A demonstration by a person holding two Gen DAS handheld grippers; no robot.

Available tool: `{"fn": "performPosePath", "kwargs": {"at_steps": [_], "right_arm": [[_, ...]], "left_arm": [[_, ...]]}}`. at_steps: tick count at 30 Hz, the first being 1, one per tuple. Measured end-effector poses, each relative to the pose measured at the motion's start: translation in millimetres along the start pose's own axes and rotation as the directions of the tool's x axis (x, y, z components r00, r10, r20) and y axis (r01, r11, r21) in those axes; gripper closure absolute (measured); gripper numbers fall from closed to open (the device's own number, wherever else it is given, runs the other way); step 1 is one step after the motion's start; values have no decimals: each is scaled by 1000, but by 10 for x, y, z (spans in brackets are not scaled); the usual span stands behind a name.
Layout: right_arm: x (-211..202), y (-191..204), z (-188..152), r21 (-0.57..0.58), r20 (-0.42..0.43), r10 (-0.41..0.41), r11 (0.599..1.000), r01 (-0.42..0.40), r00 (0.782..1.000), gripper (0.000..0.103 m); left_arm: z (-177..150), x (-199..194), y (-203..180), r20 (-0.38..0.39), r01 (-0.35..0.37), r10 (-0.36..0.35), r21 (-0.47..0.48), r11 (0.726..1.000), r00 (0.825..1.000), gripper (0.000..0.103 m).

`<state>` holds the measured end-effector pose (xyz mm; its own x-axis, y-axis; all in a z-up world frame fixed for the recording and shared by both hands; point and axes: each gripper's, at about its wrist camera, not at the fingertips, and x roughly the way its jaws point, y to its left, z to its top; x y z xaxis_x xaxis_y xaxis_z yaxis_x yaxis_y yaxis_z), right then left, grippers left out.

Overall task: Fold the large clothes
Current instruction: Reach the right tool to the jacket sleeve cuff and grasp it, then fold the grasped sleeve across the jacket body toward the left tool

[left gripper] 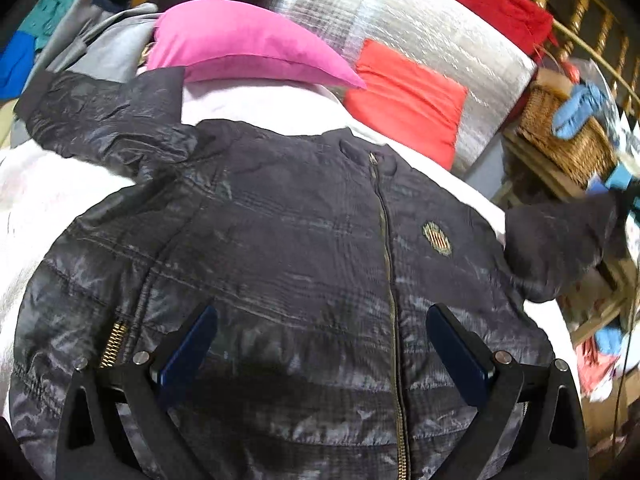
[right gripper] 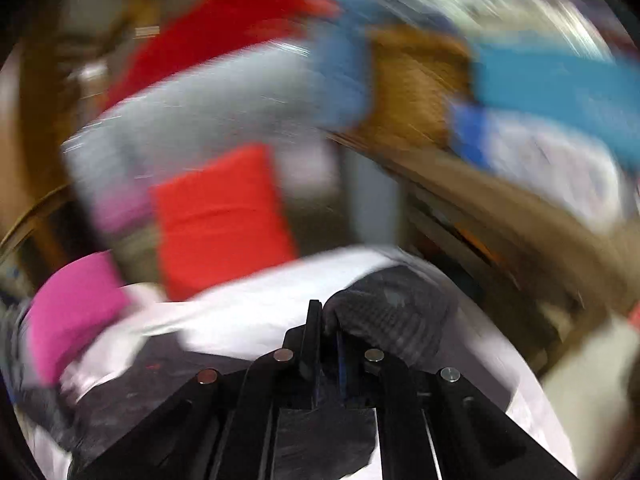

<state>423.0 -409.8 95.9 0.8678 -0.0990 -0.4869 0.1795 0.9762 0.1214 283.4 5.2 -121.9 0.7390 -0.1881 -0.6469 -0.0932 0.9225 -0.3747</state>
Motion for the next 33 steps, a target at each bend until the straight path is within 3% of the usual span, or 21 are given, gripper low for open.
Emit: {"fn": "performPosePath", "kwargs": {"at_steps": [4, 8, 9, 12, 15, 18, 26, 30, 31, 32, 33], "right_arm": [[-326, 1112, -118, -180, 23, 160, 972, -153, 987, 96], [-149, 1823, -719, -221, -96, 253, 938, -269, 963, 91], [-42, 1942, -923, -215, -143, 259, 934, -285, 955, 82], [431, 2117, -1499, -183, -308, 226, 939, -290, 924, 28], [763, 2071, -1993, -157, -427, 175, 952, -264, 887, 27], [739, 1886, -2111, -88, -439, 212, 957, -276, 873, 27], [720, 1168, -1862, 146, -357, 297, 954, -261, 886, 24], [901, 560, -1790, 386, -301, 327, 901, -199, 896, 20], [1013, 441, -1851, 419, -332, 325, 892, -170, 886, 17], [1160, 326, -1944, 459, -384, 346, 876, -148, 856, 19], [1205, 251, -1990, 485, -386, 364, 862, -149, 848, 28]], "left_arm": [[73, -63, 105, 28, 6, -4, -51, 999, 1000, 0], [141, -104, 241, 51, 8, -2, -109, 994, 999, 0], [151, -109, 270, 52, 11, -5, -123, 992, 999, 0], [172, -111, 335, 50, 21, -14, -156, 988, 999, 0], [195, -115, 384, 54, 29, -19, -181, 983, 998, 0], [197, -90, 404, 51, 27, -17, -198, 980, 999, 0], [177, -50, 383, 50, 16, -7, -197, 980, 999, 0], [171, -25, 374, 47, 4, 5, -193, 981, 999, 0], [170, -9, 368, 43, 3, 5, -192, 981, 999, 0], [166, 5, 357, 40, 3, 5, -188, 982, 999, 0], [162, 14, 349, 36, 1, 5, -181, 983, 999, 0]]}}
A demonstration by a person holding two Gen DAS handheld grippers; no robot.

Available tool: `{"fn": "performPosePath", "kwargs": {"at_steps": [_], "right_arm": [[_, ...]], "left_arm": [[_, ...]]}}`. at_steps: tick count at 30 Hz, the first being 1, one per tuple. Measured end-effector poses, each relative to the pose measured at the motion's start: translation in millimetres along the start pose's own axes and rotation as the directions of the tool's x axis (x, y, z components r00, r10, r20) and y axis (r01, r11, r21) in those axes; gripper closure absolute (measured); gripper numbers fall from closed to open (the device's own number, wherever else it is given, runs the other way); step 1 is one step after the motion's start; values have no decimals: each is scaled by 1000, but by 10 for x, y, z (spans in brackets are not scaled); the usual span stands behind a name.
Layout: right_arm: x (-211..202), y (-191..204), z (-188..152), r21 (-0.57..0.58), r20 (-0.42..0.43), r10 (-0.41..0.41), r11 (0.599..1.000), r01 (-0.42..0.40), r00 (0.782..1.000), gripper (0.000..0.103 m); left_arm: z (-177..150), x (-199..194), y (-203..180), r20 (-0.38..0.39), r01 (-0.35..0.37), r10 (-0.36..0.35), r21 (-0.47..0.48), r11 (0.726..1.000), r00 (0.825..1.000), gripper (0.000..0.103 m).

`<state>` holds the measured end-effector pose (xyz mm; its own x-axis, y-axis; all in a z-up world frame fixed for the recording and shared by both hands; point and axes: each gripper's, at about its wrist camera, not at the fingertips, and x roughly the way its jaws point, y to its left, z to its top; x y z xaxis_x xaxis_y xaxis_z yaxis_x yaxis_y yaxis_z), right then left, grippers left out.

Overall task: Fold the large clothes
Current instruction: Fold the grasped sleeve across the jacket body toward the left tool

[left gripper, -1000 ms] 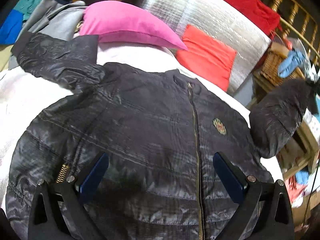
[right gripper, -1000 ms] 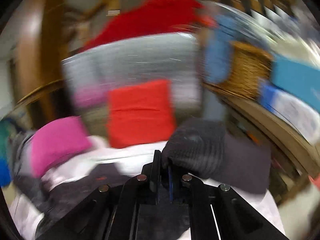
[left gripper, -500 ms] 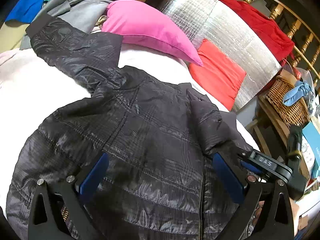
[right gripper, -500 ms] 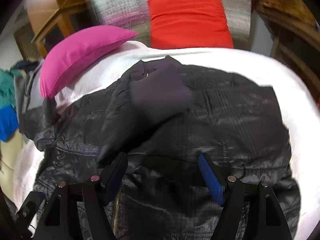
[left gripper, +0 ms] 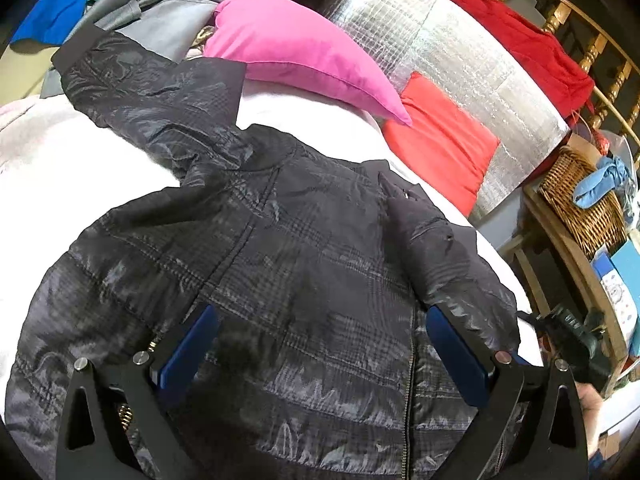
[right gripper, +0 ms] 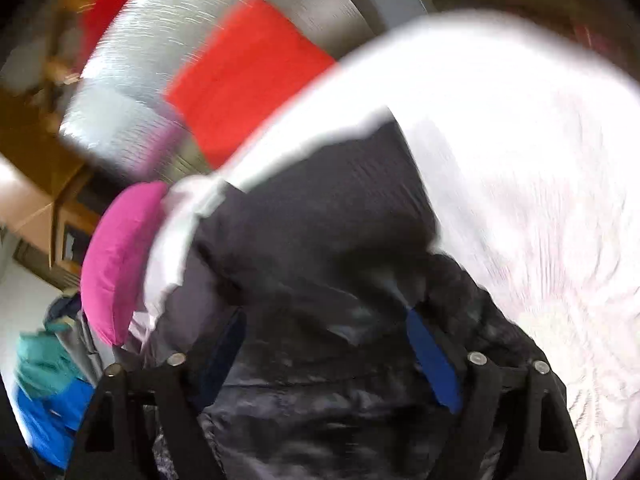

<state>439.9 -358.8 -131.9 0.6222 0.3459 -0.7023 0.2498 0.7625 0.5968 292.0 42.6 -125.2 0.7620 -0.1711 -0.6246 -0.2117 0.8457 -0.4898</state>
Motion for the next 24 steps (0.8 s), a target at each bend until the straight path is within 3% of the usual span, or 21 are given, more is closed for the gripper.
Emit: {"fn": "performPosePath", "kwargs": {"at_steps": [3, 7, 9, 13, 15, 17, 21, 24], "right_arm": [[-256, 16, -52, -16, 79, 86, 996, -85, 993, 29], [-533, 98, -287, -96, 221, 139, 988, -121, 965, 19], [-462, 27, -338, -95, 242, 116, 991, -96, 963, 19], [-162, -451, -280, 46, 220, 117, 990, -130, 968, 18], [-167, -491, -313, 4, 271, 156, 986, -164, 950, 18], [-163, -506, -343, -19, 283, 166, 986, -168, 945, 17], [-181, -554, -375, -26, 298, 184, 982, -185, 937, 15], [-133, -578, -388, -26, 306, 199, 979, -201, 931, 15]], "left_arm": [[-14, 18, -31, 3, -8, 8, 22, 1000, 1000, 0], [-51, 56, -89, 1, -17, 17, 59, 998, 1000, 0], [-89, 78, -120, 3, -35, 34, 90, 995, 999, 0], [-169, 144, -184, 1, -69, 70, 165, 984, 998, 0], [-191, 152, -240, -10, -92, 96, 200, 975, 995, 0], [-169, 121, -370, -28, -97, 106, 228, 969, 994, 0], [7, 3, -995, 0, -113, 122, 391, 913, 992, 0], [132, 185, -1554, 25, -153, 166, 544, 825, 986, 0]]}}
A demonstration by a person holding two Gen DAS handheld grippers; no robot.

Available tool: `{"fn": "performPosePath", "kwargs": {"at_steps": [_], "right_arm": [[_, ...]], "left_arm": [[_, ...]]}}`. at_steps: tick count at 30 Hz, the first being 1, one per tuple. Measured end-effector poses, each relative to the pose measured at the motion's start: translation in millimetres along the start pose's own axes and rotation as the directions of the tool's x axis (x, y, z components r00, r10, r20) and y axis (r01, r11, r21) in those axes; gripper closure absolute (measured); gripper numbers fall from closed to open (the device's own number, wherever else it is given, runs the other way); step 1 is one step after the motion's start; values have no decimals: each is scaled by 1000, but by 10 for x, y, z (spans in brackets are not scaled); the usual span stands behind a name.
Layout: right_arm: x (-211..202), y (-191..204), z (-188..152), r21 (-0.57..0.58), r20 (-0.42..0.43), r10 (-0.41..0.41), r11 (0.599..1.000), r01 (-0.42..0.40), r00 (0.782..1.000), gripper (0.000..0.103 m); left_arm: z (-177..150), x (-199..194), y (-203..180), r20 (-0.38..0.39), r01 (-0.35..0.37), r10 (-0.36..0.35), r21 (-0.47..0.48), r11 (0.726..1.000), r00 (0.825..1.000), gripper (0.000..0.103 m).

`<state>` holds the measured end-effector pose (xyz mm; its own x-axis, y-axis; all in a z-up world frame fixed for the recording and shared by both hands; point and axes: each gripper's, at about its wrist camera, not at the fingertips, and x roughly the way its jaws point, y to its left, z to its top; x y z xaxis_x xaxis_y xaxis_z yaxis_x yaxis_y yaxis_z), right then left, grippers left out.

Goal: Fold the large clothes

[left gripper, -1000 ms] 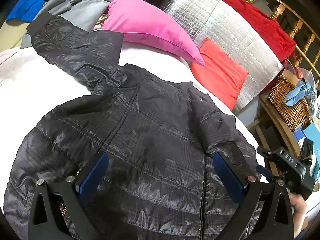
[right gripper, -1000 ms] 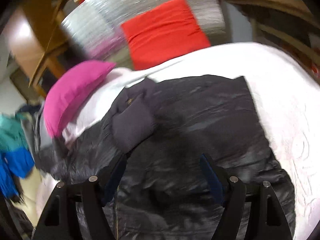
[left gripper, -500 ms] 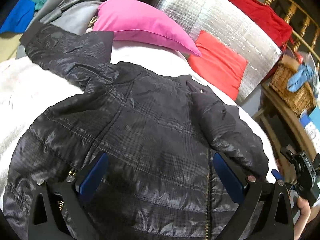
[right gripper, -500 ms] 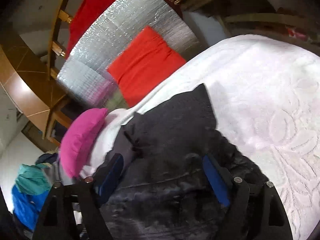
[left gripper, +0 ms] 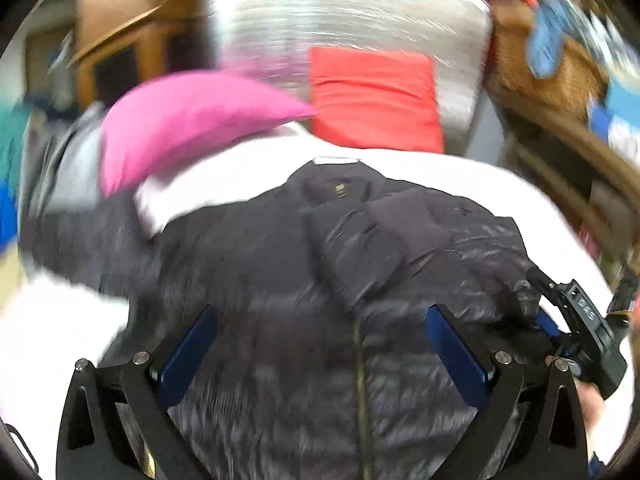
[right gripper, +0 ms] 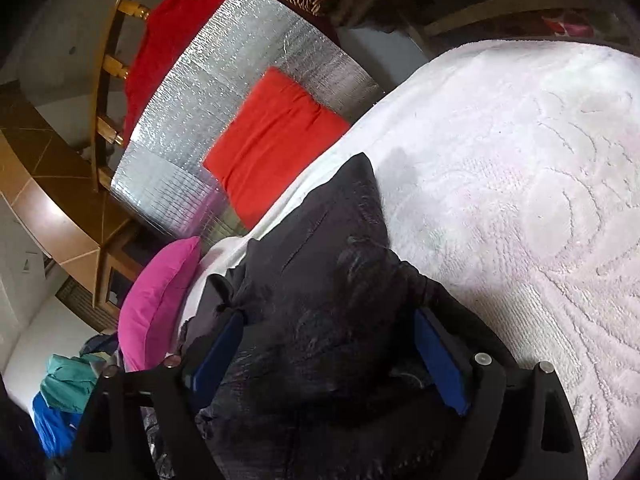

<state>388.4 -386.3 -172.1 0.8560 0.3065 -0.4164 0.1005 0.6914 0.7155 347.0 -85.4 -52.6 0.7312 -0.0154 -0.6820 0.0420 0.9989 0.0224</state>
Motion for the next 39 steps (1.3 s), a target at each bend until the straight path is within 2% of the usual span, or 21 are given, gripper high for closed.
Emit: {"fn": "performPosePath", "kwargs": {"at_steps": [3, 6, 8, 9, 10, 11, 12, 14, 16, 17, 24, 26, 28, 30, 32, 33, 35, 36, 37, 38, 39], "right_arm": [[-72, -37, -1, 6, 8, 14, 1000, -14, 1000, 15], [-81, -37, -15, 0, 10, 12, 1000, -12, 1000, 15], [-87, -41, -18, 0, 12, 14, 1000, -14, 1000, 15], [-91, -43, -20, 1, 14, 16, 1000, -16, 1000, 15], [-93, -45, -21, 1, 16, 18, 1000, -18, 1000, 15], [-92, -46, -22, 2, 17, 20, 1000, -20, 1000, 15], [-91, -48, -23, 3, 18, 21, 1000, -21, 1000, 15], [-87, -51, -29, 3, 19, 21, 1000, -21, 1000, 15], [-81, -51, -28, 3, 19, 19, 1000, -20, 1000, 15], [-78, -50, -28, 3, 19, 19, 1000, -19, 1000, 15], [-61, -38, -33, -2, 18, 12, 1000, -12, 1000, 15], [-58, -34, -35, -3, 17, 9, 1000, -9, 1000, 15], [-54, -29, -36, -5, 18, 6, 1000, -6, 1000, 15], [-48, -22, -36, -7, 17, 2, 1000, -2, 1000, 15], [-41, -16, -39, -11, 17, -3, 1000, 3, 1000, 15], [-38, -12, -40, -12, 17, -5, 1000, 5, 1000, 15], [-31, -8, -39, -15, 16, -9, 1000, 9, 1000, 15], [-28, -5, -40, -16, 16, -11, 1000, 11, 1000, 15], [-25, -2, -40, -17, 15, -12, 1000, 13, 1000, 15], [-24, -1, -39, -17, 15, -13, 1000, 13, 1000, 15], [-23, 0, -39, -17, 15, -13, 1000, 13, 1000, 15]], "left_arm": [[209, 399, -374, -62, -57, 68, 163, 985, 996, 0], [228, 795, -589, -123, -113, 153, 283, 952, 981, 0], [226, 995, -609, -148, -153, 208, 315, 937, 967, 9], [223, 1063, -560, -170, -159, 218, 305, 939, 961, 29], [226, 1108, -511, -199, -137, 197, 280, 950, 960, 57], [252, 1129, -383, -232, -91, 140, 211, 973, 963, 69], [276, 1098, -288, -222, -92, 126, 156, 983, 967, 75], [294, 928, 80, -155, -63, 57, -36, 997, 986, 76], [210, 842, 394, -114, 16, -39, -194, 981, 993, 73], [130, 833, 539, -113, 26, -56, -256, 966, 992, 73], [-258, 1002, 1046, -170, 5, -79, -397, 918, 982, 75], [-265, 1031, 1120, -168, 41, -123, -424, 905, 978, 66], [-256, 1006, 1199, -151, 60, -142, -453, 890, 978, 44], [-250, 966, 1294, -98, 109, -184, -514, 851, 978, 27], [-225, 973, 1437, -60, 149, -226, -589, 795, 972, 24], [-209, 1006, 1468, -63, 155, -243, -610, 777, 968, 24], [-216, 1107, 1501, -78, 168, -285, -649, 742, 955, 24], [-212, 1154, 1499, -85, 169, -297, -661, 731, 951, 30], [-231, 1217, 1539, -89, 168, -309, -683, 711, 947, 61], [-241, 1264, 1556, -105, 174, -335, -691, 702, 936, 71], [-243, 1243, 1562, -110, 173, -338, -691, 702, 935, 74]]}}
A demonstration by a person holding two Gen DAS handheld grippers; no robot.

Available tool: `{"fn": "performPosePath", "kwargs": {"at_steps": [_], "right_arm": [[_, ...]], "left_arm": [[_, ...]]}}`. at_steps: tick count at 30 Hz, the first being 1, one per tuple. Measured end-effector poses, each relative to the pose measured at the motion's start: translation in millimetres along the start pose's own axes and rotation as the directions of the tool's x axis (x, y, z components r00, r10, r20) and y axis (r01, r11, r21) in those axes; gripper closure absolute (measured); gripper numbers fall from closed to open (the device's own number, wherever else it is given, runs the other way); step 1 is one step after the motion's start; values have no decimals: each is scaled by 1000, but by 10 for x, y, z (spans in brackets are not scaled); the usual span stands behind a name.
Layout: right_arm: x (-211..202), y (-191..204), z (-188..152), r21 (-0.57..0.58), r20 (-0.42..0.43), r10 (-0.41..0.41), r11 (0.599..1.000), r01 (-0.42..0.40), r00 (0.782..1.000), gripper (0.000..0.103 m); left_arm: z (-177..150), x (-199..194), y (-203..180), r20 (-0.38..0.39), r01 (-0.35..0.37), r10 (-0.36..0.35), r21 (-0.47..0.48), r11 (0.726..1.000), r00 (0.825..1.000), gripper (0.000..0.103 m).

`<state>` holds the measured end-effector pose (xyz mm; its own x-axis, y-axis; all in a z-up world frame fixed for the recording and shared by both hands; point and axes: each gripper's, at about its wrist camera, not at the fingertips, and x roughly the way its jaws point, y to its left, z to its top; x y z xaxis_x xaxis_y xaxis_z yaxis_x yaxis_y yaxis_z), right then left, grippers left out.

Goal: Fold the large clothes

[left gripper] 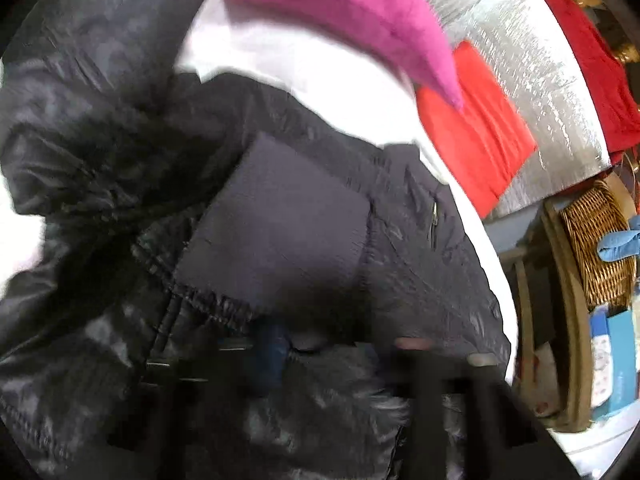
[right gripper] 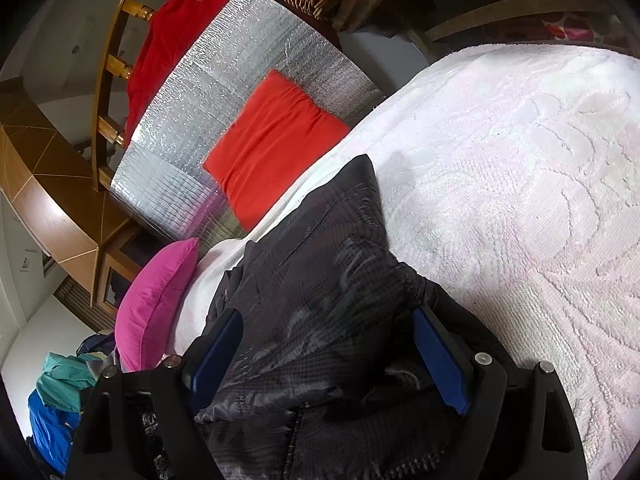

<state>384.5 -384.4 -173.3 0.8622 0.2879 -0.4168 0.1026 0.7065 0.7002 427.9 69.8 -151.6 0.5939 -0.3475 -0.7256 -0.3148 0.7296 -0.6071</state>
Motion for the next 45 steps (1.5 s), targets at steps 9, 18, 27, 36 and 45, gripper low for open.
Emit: {"fn": "performPosePath", "kwargs": {"at_steps": [9, 18, 27, 36, 45], "right_arm": [[11, 13, 7, -8, -9, -12, 1000, 12, 1000, 15], [-369, 398, 369, -71, -137, 55, 995, -65, 989, 15], [738, 129, 1219, -120, -326, -204, 978, 173, 923, 25], [1273, 483, 1040, -386, -318, -325, 902, 191, 891, 90], [481, 625, 948, -312, -162, -243, 932, 184, 956, 32]], "left_arm": [[-413, -45, 82, 134, -77, 55, 164, 983, 989, 75], [-487, -107, 141, 182, -36, 1, 185, 982, 983, 75], [-504, -152, 224, 187, -19, -15, 180, 983, 982, 75], [-520, -167, 211, 184, -14, -22, 191, 982, 983, 74], [-517, -169, 218, 184, -12, -23, 186, 983, 983, 74]]}}
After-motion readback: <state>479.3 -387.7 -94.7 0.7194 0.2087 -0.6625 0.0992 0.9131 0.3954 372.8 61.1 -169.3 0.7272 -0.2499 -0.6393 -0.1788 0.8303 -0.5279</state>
